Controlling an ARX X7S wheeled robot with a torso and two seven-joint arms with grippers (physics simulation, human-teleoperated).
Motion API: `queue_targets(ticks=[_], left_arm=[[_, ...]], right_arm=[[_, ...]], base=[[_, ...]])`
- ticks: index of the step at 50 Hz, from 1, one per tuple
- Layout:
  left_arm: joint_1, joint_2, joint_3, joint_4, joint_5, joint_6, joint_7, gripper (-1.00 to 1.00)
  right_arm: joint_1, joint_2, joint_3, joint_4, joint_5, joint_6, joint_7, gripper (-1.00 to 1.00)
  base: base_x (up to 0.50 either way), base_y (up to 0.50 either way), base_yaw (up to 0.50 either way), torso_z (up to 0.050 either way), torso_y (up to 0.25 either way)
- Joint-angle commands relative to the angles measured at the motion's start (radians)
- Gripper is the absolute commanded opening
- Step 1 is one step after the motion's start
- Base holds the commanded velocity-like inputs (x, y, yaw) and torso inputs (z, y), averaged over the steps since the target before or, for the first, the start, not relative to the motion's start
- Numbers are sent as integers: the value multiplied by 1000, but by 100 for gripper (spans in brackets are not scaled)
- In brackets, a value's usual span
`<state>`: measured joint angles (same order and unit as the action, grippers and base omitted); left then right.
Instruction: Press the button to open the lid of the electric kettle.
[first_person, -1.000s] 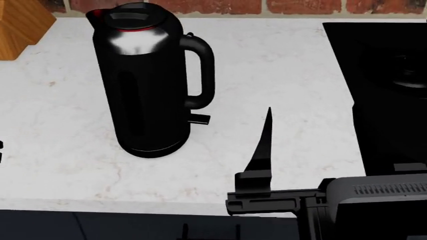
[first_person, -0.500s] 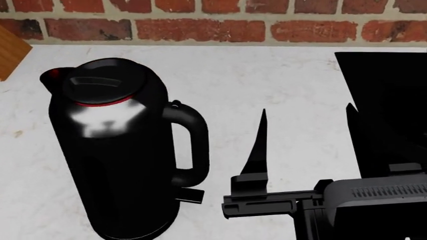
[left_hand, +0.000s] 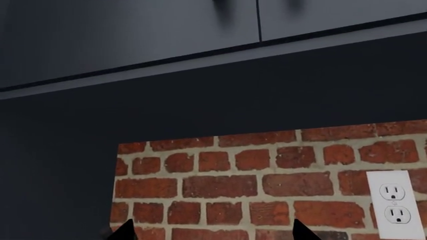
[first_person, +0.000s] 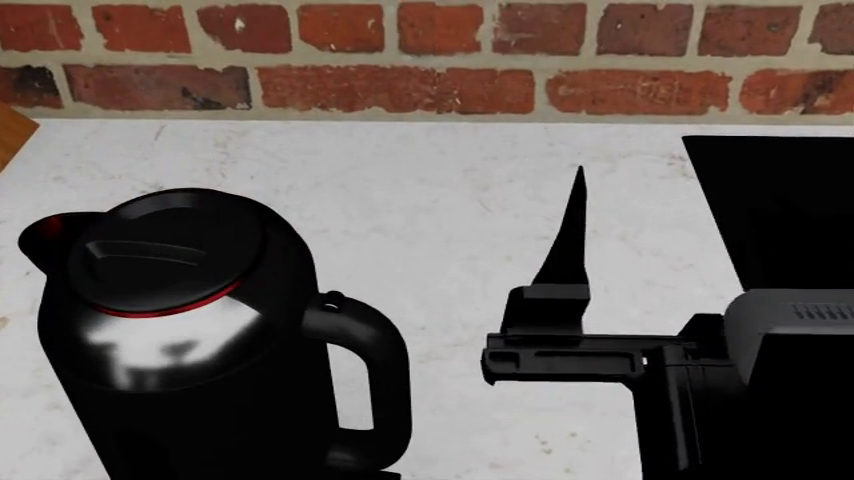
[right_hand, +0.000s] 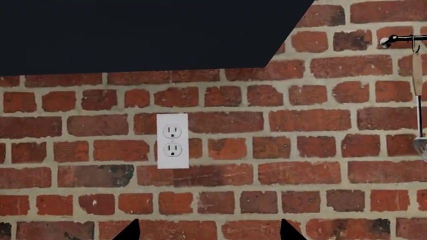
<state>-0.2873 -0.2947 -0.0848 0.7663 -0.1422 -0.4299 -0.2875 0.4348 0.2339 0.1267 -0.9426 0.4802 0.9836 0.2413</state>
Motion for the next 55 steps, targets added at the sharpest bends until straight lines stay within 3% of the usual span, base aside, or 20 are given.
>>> queue_targets(ticks=[1,5,8,11,23,24,29,36,42,55], left_arm=[[19,-7,-81,0,-4,19,25,100],[22,-12,-96,8,-14,12,23,100],[24,-14,-109,14,-23,8,23,100],[23,-16,-119,17,-30,4,21,100],[27,-22,-142,32,-45,-3,13,100],[27,-22,-142,32,-45,-3,13,100],[30,-24,-147,37,-51,-2,13,100],[36,-30,-148,53,-52,-2,12,100],[36,-32,-138,60,-48,-9,7,100],[34,-38,-135,58,-53,-9,4,100]], right_arm=[[482,70,306,55,636,586,377,100],[714,241,108,292,1236,528,900,100],[902,344,-84,473,1499,444,1062,100],[1017,392,-215,596,1660,366,1136,100],[1425,430,-660,975,2026,400,1172,100],[1451,430,-698,998,2045,401,1183,-100],[1555,419,-813,1082,2095,457,1184,-100],[1550,404,-865,1107,2114,562,1114,-100],[1553,420,-943,1042,1974,584,842,-100],[1521,363,-947,975,1731,573,575,-100]], base=[[0,0,0,0,0],[0,0,0,0,0],[0,0,0,0,0],[0,0,0,0,0],[0,0,0,0,0],[0,0,0,0,0],[0,0,0,0,0],[0,0,0,0,0],[0,0,0,0,0],[0,0,0,0,0]])
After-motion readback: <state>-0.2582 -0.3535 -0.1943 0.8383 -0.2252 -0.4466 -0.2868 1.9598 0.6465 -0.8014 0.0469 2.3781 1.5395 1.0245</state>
